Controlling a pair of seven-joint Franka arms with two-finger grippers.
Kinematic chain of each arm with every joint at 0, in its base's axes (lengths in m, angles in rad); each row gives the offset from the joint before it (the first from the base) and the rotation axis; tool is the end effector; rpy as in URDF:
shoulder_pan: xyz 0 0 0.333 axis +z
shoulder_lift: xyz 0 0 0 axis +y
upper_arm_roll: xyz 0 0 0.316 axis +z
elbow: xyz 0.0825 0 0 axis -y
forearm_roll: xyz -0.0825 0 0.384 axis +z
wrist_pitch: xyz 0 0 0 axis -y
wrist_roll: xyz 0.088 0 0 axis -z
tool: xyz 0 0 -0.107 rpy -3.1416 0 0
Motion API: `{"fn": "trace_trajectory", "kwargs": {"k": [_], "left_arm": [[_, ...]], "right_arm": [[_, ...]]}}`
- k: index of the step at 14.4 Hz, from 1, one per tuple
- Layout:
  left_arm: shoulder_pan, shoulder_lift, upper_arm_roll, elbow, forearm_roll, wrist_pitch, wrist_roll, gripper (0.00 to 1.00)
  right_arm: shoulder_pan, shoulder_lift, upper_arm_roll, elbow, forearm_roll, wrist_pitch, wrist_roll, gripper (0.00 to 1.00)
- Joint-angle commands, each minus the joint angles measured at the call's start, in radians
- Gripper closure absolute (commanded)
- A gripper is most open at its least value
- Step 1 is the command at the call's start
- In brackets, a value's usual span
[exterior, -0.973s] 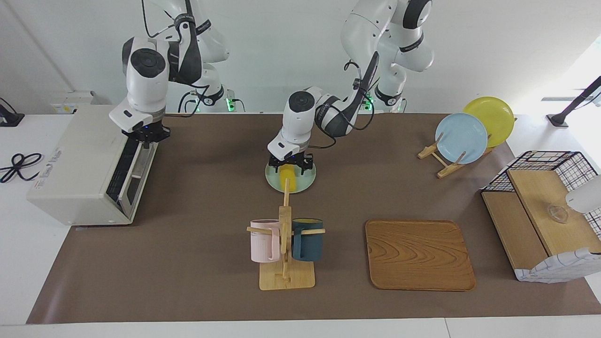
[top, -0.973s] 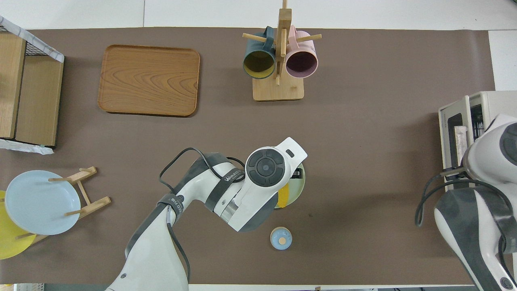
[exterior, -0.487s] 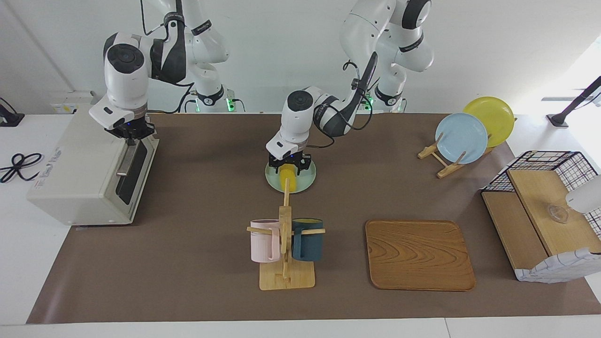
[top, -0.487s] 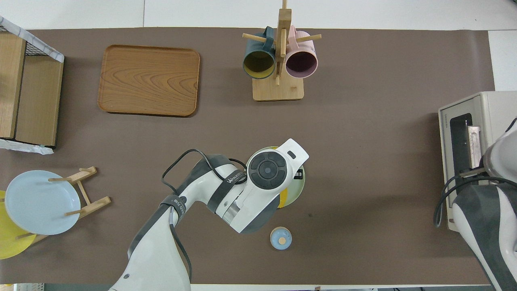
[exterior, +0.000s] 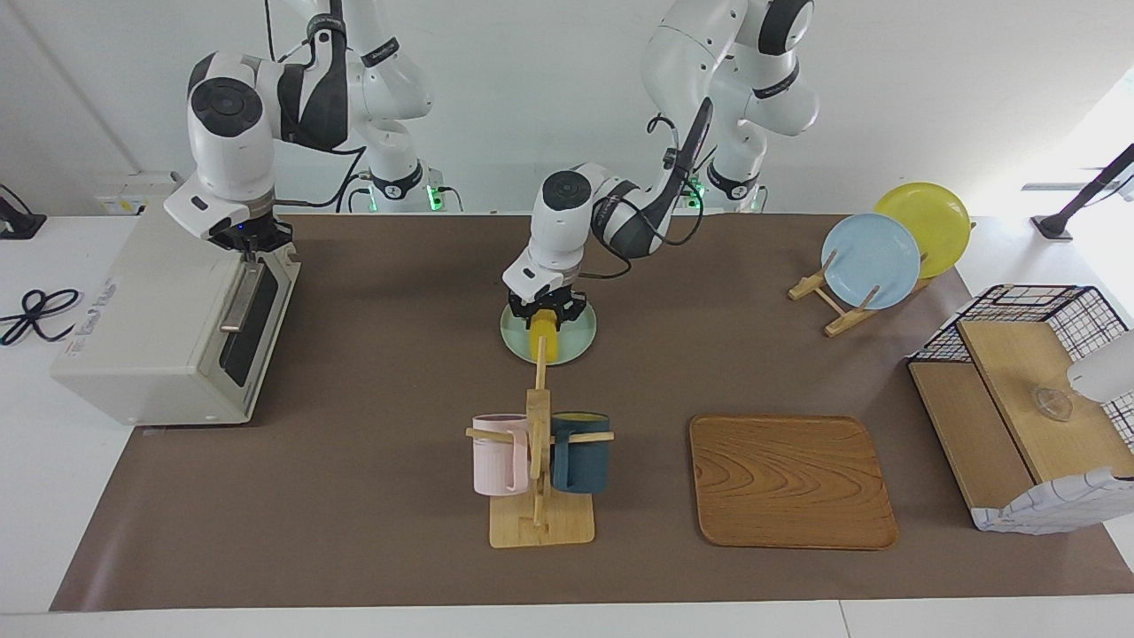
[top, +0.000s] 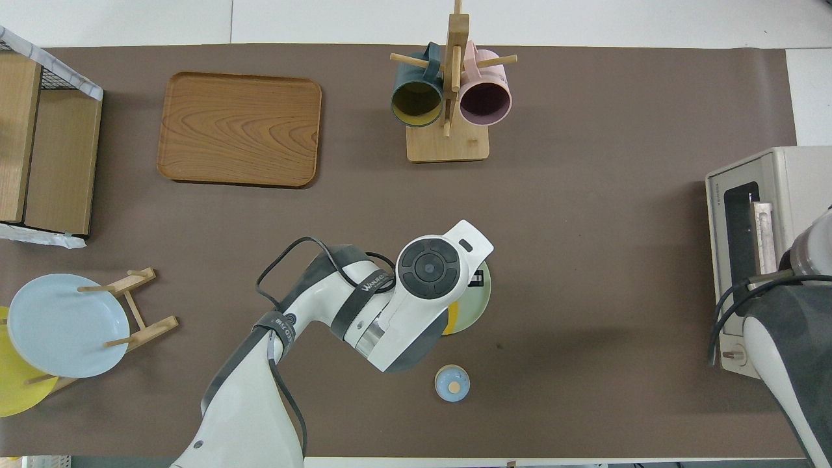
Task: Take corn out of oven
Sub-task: 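Carry the corn with the left gripper onto the wooden tray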
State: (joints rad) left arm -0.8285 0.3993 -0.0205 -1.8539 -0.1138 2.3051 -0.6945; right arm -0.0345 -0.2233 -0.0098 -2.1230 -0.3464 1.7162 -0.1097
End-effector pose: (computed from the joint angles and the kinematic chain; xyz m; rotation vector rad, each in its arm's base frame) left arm 0.4234 -0.4832 0.3118 3.0353 -0.1193 -0.0437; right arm 0.4675 -0.0526 0.4974 2.7991 0.2080 -0.2937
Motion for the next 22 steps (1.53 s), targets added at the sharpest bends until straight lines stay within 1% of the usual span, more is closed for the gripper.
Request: {"fn": "trace_trajectory", "kwargs": {"k": [1, 2, 3, 5, 7, 10, 11, 12, 13, 14, 15, 17, 18, 19, 20, 21, 22], "left_arm": [[0.029, -0.094, 0.037, 0.002, -0.007, -0.133, 0.0, 1.0], [0.069, -0.141, 0.039, 0.004, -0.007, -0.186, 0.001, 1.0], [0.101, -0.173, 0.039, 0.005, -0.001, -0.234, 0.004, 1.0], [0.153, -0.2, 0.043, 0.013, 0.011, -0.288, 0.032, 1.0], [0.233, -0.191, 0.043, 0.051, 0.043, -0.317, 0.082, 1.0], [0.363, -0.154, 0.042, 0.117, 0.043, -0.317, 0.229, 1.0], [0.405, -0.143, 0.04, 0.14, 0.043, -0.316, 0.274, 1.0], [0.445, -0.125, 0.04, 0.151, 0.043, -0.314, 0.327, 1.0], [0.475, -0.099, 0.04, 0.169, 0.039, -0.311, 0.375, 1.0], [0.494, -0.05, 0.04, 0.223, 0.039, -0.306, 0.398, 1.0], [0.503, 0.002, 0.04, 0.269, 0.042, -0.305, 0.414, 1.0], [0.523, 0.143, 0.039, 0.42, 0.036, -0.302, 0.447, 1.0], [0.543, 0.206, 0.036, 0.494, 0.036, -0.302, 0.454, 1.0], [0.557, 0.248, 0.033, 0.549, 0.033, -0.302, 0.457, 1.0], [0.575, 0.268, 0.031, 0.573, 0.031, -0.302, 0.472, 1.0], [0.588, 0.277, 0.019, 0.579, 0.029, -0.291, 0.507, 1.0], [0.589, 0.297, 0.017, 0.581, 0.029, -0.265, 0.518, 1.0]], "right_arm": [[0.03, 0.002, 0.001, 0.07, 0.082, -0.061, -0.021, 1.0], [0.034, 0.007, 0.001, 0.081, 0.121, -0.061, -0.016, 1.0], [0.036, 0.009, 0.001, 0.081, 0.165, -0.047, -0.007, 1.0], [0.036, 0.012, 0.001, 0.081, 0.249, -0.009, 0.01, 1.0], [0.079, 0.021, 0.007, 0.086, 0.265, 0.003, 0.022, 1.0], [0.091, 0.033, 0.007, 0.123, 0.3, -0.035, 0.054, 1.0], [0.088, 0.05, 0.007, 0.15, 0.316, -0.044, 0.054, 1.0], [0.09, 0.074, 0.007, 0.196, 0.314, -0.082, 0.056, 1.0], [0.091, 0.088, 0.008, 0.227, 0.314, -0.114, 0.056, 1.0], [0.085, 0.093, 0.008, 0.238, 0.317, -0.131, 0.056, 1.0], [0.081, 0.114, 0.008, 0.239, 0.316, -0.126, 0.056, 1.0], [0.088, 0.146, 0.001, 0.245, 0.307, -0.127, 0.056, 1.0], [0.079, 0.194, -0.001, 0.256, 0.317, -0.139, 0.056, 1.0], [0.076, 0.209, -0.004, 0.273, 0.317, -0.142, 0.056, 1.0], [0.076, 0.214, -0.005, 0.275, 0.317, -0.136, 0.056, 0.92], [0.073, 0.217, -0.007, 0.275, 0.317, -0.132, 0.056, 0.7], [0.067, 0.229, -0.004, 0.282, 0.316, -0.132, 0.058, 0.69]]}}
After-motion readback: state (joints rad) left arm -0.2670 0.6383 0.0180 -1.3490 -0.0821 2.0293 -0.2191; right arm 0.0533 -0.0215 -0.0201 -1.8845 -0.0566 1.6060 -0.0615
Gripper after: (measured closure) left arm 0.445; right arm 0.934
